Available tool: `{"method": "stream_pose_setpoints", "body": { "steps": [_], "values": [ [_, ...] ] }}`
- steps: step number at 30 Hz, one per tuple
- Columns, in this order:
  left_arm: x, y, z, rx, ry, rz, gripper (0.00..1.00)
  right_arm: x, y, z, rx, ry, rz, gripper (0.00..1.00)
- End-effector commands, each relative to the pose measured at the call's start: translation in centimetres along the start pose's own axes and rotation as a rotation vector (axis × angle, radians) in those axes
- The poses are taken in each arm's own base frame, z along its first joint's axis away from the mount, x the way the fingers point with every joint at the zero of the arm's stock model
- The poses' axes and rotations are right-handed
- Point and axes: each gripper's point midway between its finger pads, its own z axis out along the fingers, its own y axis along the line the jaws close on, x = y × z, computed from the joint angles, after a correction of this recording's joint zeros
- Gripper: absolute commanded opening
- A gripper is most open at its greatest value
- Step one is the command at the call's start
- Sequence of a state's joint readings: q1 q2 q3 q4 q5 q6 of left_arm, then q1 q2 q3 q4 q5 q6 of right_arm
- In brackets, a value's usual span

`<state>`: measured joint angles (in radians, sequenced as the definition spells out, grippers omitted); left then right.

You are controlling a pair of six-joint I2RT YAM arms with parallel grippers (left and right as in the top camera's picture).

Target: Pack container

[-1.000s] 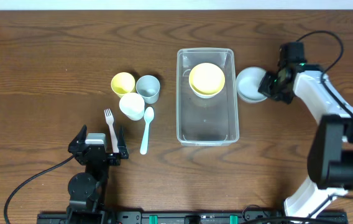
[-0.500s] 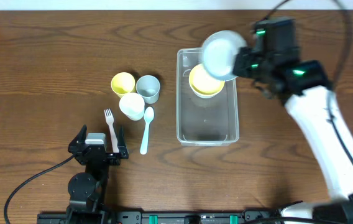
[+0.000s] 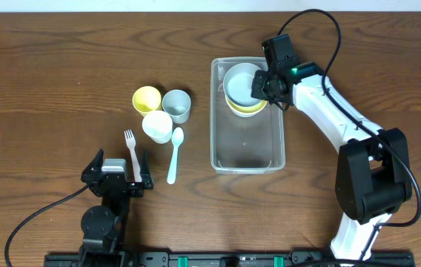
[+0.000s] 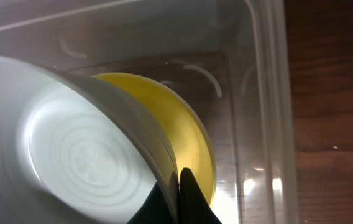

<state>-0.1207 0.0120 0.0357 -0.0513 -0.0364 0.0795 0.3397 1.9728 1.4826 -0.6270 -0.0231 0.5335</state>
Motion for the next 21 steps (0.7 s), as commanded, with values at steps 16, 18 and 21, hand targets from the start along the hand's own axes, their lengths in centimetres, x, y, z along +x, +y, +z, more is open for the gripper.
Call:
{"method": "stream_pose_setpoints", "body": {
  "steps": [16,18,21],
  "values": [
    [1.8,0.0,0.2,-0.003,0.044,0.014,0.98,-6.7,-4.3,-18.5,-0.067,-0.239,0.093,0.73],
    [1.8,0.0,0.2,-0.003,0.043,0.014,0.98,-6.4,-8.8,-20.4,0.015,-0.243,0.176,0.78],
    [1.8,0.0,0.2,-0.003,0.044,0.014,0.98,-5.2,-14.6,-22.1,0.112,-0.213,0.266,0.84]
  ]
}}
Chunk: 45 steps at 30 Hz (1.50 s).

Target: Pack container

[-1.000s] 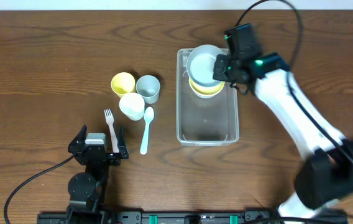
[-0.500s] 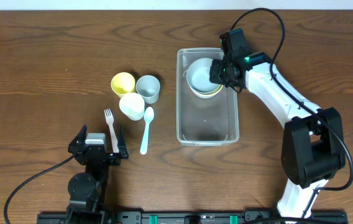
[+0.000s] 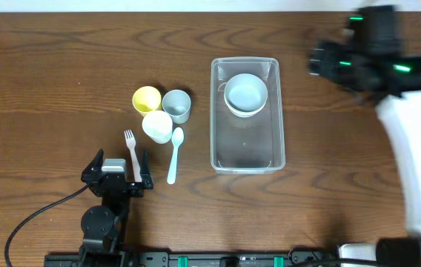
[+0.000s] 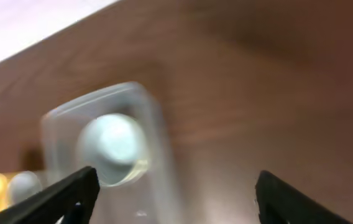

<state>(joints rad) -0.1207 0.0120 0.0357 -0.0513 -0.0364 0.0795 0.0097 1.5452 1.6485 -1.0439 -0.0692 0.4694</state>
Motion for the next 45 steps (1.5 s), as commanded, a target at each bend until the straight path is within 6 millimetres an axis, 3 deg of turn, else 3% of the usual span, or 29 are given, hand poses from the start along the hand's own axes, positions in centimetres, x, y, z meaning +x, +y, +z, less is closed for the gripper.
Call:
{"method": "stream_pose_setpoints", "body": {
  "steps": [1,5,9,11,16,19,26,33,40,42,45],
  "values": [
    [1.8,0.0,0.2,-0.003,0.044,0.014,0.98,-0.6,-5.9,-0.5,0.127,0.014,0.068,0.85],
    [0.3,0.7,0.2,-0.042,-0.018,0.064,0.98,0.5,-10.9,-1.2,0.219,0.085,0.131,0.88],
    [0.1,0.3,0.2,-0.024,-0.027,0.058,0.98,1.2,-13.0,-1.4,0.254,0.118,0.157,0.93],
    [0.1,0.1,0.2,-0.007,-0.026,0.052,0.98,1.2,-13.2,-1.5,0.257,0.12,0.163,0.99],
    [0.8,-0.2,0.2,0.01,0.002,0.05,0.98,1.2,-13.2,-1.5,0.257,0.119,0.163,0.99],
    [0.6,-0.2,0.2,0.01,-0.001,-0.043,0.98,1.2,-13.2,-1.5,0.257,0.119,0.164,0.99],
    [-3.6,-0.1,-0.9,0.013,-0.035,-0.167,0.98,1.2,-13.2,-1.5,0.257,0.119,0.163,0.99],
    [-5.4,0.0,-1.3,-0.006,0.225,-0.143,0.98,1.2,-13.2,-1.5,0.257,0.119,0.163,0.99],
    [-8.7,-0.3,1.9,-0.023,0.508,-0.115,0.98,1.2,-13.2,-1.5,0.257,0.119,0.163,0.99],
    [-8.7,-0.4,3.3,-0.028,0.594,-0.107,0.98,1.2,-13.2,-1.5,0.257,0.119,0.163,0.99],
    [-7.3,-1.4,5.5,0.001,0.766,-0.106,0.98,1.2,-13.2,-1.5,0.257,0.119,0.163,0.99]
  ]
}}
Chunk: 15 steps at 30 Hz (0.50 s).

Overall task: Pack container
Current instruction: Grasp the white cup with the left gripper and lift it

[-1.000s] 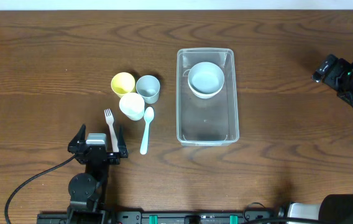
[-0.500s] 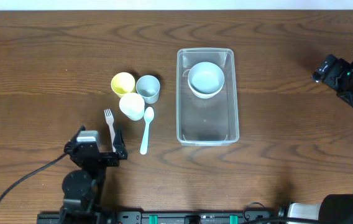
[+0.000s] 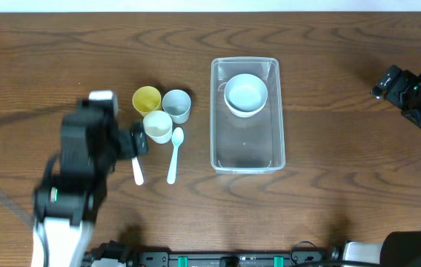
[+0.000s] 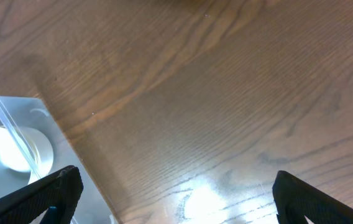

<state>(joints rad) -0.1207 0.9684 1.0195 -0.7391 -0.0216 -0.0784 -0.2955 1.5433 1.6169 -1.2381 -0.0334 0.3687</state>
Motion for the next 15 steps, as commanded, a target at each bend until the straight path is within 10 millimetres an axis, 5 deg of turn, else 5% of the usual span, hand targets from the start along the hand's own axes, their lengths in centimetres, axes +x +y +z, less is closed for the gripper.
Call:
{"method": "stream_pose_setpoints", "body": {
  "steps": [1,6,15],
  "values": [
    [-0.3,-1.2,3.0,0.025,0.152,0.003,0.98,0.0,-0.2,0.1,0.003,0.003,-0.014,0.99],
    [1.7,-1.6,7.6,0.02,0.323,0.006,0.98,0.0,-0.2,0.1,0.003,0.003,-0.014,0.99],
    [6.2,-1.3,12.4,-0.043,0.532,-0.09,0.98,0.0,-0.2,0.1,0.003,0.003,-0.014,0.99]
  ]
}}
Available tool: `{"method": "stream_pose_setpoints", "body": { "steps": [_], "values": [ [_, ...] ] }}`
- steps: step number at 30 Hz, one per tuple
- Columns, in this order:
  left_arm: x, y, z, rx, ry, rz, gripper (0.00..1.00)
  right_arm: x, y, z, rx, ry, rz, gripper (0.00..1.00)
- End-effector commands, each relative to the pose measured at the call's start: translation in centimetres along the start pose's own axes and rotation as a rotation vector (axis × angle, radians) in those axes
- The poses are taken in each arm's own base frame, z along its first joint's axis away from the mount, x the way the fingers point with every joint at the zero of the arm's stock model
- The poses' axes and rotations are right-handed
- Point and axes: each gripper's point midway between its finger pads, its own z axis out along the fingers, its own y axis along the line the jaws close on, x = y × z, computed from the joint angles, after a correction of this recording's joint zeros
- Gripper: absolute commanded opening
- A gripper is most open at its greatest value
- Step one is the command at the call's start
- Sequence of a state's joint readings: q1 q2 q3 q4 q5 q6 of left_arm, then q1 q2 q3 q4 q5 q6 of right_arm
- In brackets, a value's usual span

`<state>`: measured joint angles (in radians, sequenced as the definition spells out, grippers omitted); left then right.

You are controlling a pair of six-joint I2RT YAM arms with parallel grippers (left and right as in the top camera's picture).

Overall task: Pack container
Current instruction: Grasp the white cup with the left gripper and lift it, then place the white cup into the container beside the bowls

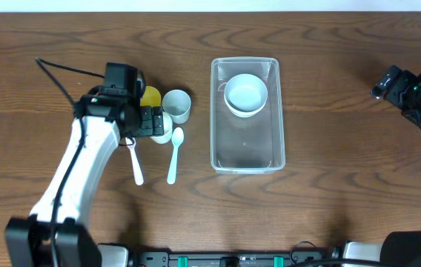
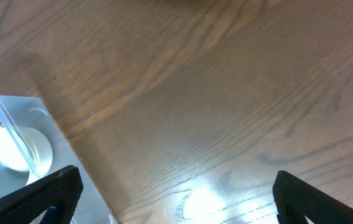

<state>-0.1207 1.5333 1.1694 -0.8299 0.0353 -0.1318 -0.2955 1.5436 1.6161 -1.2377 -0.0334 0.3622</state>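
Note:
The clear plastic container (image 1: 246,152) lies mid-table. At its far end a white bowl (image 1: 245,94) sits nested in a yellow one, whose rim just shows. Left of the container stand a yellow cup (image 1: 150,94), a grey cup (image 1: 176,104) and a white cup (image 1: 163,136). My left gripper (image 1: 151,122) is open over the white cup, hiding most of it. My right gripper (image 1: 397,87) hangs open and empty far to the right. In the right wrist view the container's corner and the white bowl (image 2: 2,149) show at the left edge.
A white fork (image 1: 136,165) and a light blue spoon (image 1: 173,154) lie on the wood just in front of the cups. The left arm stretches from the front left edge up to the cups. Bare wood lies under the right gripper (image 2: 176,186).
My left arm has moved from beside the fork to the cups, and its gripper now sits over the white cup. The right arm has not moved.
My right gripper was shut on the white bowl's rim, setting it onto the yellow bowl in the container, while the left arm stood parked. Then the right gripper was open and away to the right. Then the left arm had left its parked place, and it now reaches the cups.

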Motion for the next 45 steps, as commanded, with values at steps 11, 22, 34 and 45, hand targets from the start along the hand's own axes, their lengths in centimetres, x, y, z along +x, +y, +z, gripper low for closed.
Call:
{"method": "stream_pose_setpoints", "body": {
  "steps": [11,22,34,45],
  "values": [
    [1.3,-0.1,7.1,-0.031,0.175,-0.073,0.46,0.0,-0.2,0.1,0.003,0.002,-0.008,0.98],
    [-0.3,-0.3,1.7,0.001,0.04,-0.09,0.06,0.0,-0.2,0.1,0.003,0.002,-0.008,0.99],
    [-0.2,-9.0,-11.0,0.293,-0.235,0.09,0.06,0.0,-0.2,0.1,0.003,0.002,-0.008,0.99],
    [1.1,-18.8,-4.4,0.329,-0.129,0.449,0.06,0.0,-0.2,0.1,0.002,0.003,-0.008,0.99]
  ]
}}
